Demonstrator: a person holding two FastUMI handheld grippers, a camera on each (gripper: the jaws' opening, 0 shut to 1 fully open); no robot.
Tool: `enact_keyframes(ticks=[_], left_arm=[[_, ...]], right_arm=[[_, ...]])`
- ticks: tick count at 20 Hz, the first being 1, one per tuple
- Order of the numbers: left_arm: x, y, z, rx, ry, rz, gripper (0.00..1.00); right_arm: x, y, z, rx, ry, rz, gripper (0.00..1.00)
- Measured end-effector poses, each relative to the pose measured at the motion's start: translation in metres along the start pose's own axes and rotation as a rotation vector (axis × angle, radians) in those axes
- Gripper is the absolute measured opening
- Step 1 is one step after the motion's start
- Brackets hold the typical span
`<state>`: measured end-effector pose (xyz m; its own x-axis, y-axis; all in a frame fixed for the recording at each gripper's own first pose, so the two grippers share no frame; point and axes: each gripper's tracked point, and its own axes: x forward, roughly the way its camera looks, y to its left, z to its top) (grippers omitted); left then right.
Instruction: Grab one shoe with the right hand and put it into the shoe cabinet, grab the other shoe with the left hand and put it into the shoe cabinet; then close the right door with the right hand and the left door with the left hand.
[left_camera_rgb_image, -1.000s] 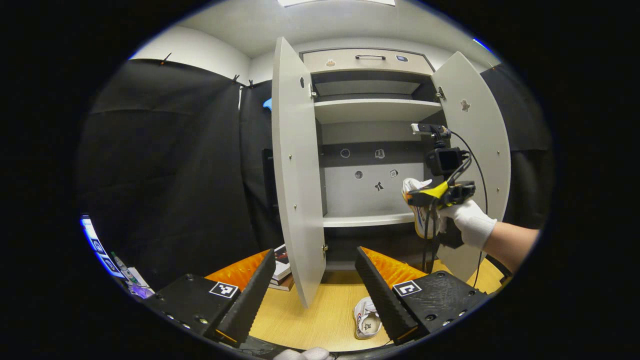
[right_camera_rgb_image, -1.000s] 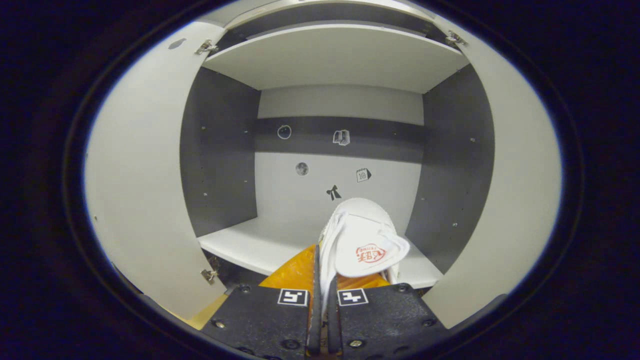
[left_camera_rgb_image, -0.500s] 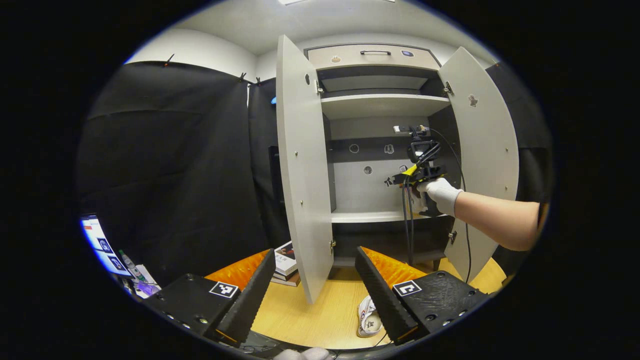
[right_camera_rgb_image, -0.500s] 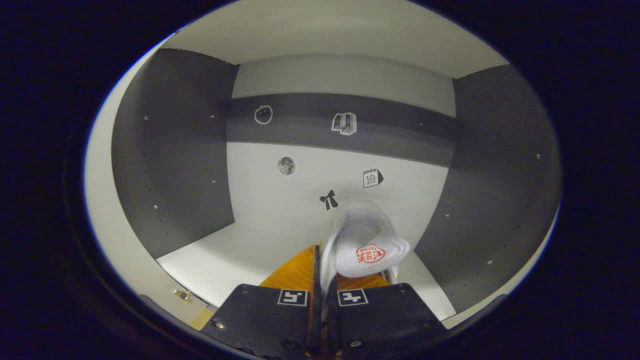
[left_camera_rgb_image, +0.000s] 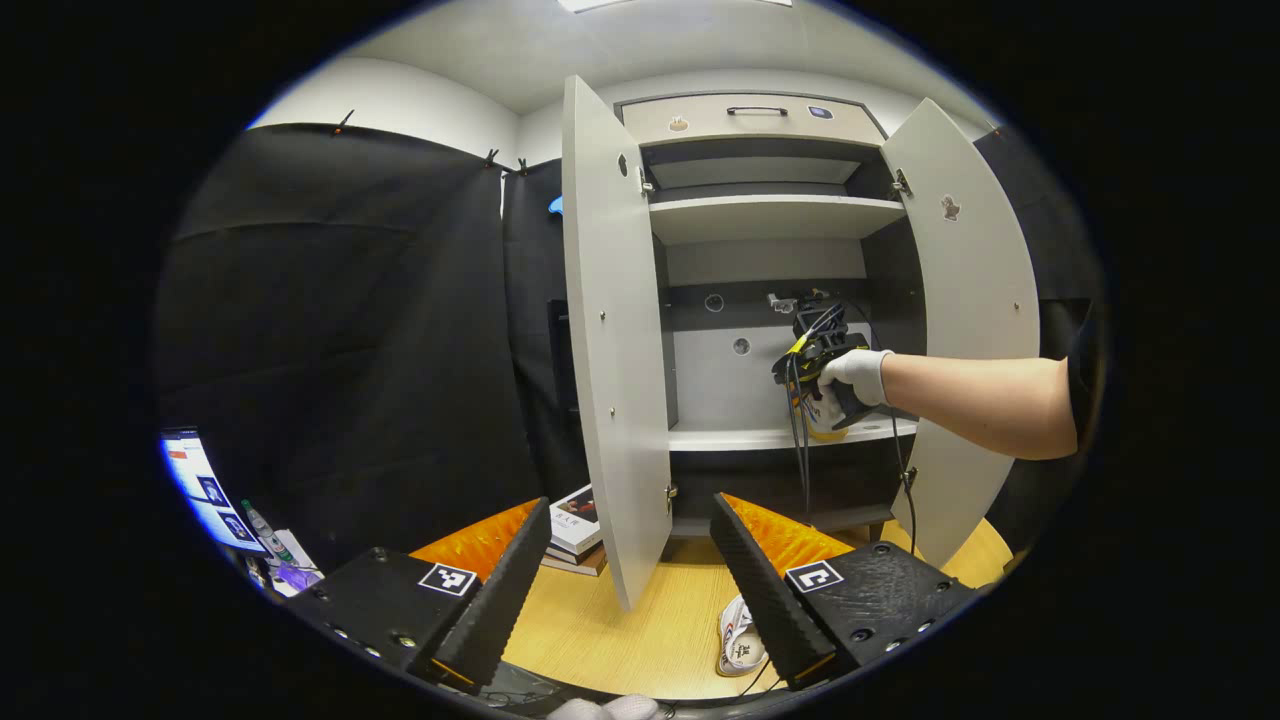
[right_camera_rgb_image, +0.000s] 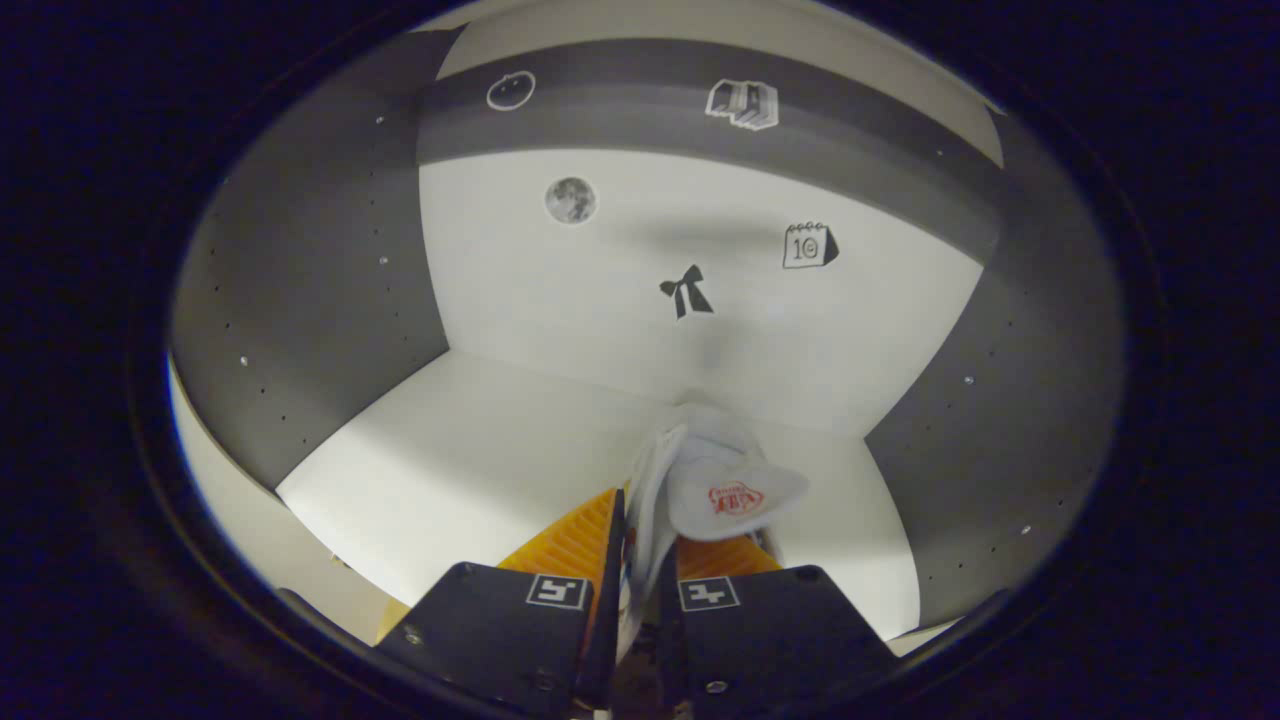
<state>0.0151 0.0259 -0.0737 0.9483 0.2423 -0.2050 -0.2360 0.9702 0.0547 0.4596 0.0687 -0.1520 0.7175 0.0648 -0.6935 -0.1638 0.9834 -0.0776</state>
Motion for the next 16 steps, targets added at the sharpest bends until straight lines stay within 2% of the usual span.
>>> enact_keyframes(ticks=[1,2,3,4,6,7,9,10,11,14,15,16], left_arm=[[0.000,0.002,0.000,-0.001,-0.001,0.000,0.96],[0.000,0.003,-0.001,-0.002,0.000,0.001,0.96],[-0.001,0.004,-0.002,-0.003,0.000,-0.001,0.96],[-0.002,0.006,-0.001,-0.001,-0.003,-0.001,0.96],[-0.002,0.010,-0.001,0.004,-0.008,0.000,0.96],[-0.002,0.013,0.000,0.005,-0.013,0.001,0.96],[-0.004,0.016,0.001,0.000,-0.021,-0.003,0.96],[-0.005,0.016,0.002,-0.007,-0.023,-0.009,0.96],[-0.004,0.015,0.001,-0.012,-0.026,-0.017,0.96],[-0.003,0.016,0.001,-0.001,-0.033,-0.036,0.96],[-0.002,0.015,0.000,-0.001,-0.035,-0.047,0.96],[-0.002,0.013,0.000,-0.001,-0.040,-0.059,0.96]], right_arm=[[-0.001,0.003,0.000,0.008,0.000,0.013,0.21],[-0.003,0.001,0.000,0.013,-0.005,0.000,0.38],[-0.006,0.003,0.001,0.022,-0.014,0.005,0.44],[-0.009,0.001,0.001,0.032,-0.014,0.002,0.43],[-0.016,0.000,0.004,0.068,-0.047,-0.001,0.53],[-0.022,-0.003,0.004,0.077,-0.056,-0.006,0.61],[-0.040,-0.003,0.005,0.091,-0.095,-0.004,0.61],[-0.047,-0.006,0.008,0.089,-0.128,-0.016,0.55],[-0.063,-0.011,0.008,0.084,-0.172,-0.027,0.60],[-0.111,-0.022,0.018,0.092,-0.344,-0.055,0.62],[-0.133,-0.025,0.016,0.098,-0.402,-0.059,0.72],[-0.159,-0.029,0.013,0.094,-0.453,-0.066,0.86]])
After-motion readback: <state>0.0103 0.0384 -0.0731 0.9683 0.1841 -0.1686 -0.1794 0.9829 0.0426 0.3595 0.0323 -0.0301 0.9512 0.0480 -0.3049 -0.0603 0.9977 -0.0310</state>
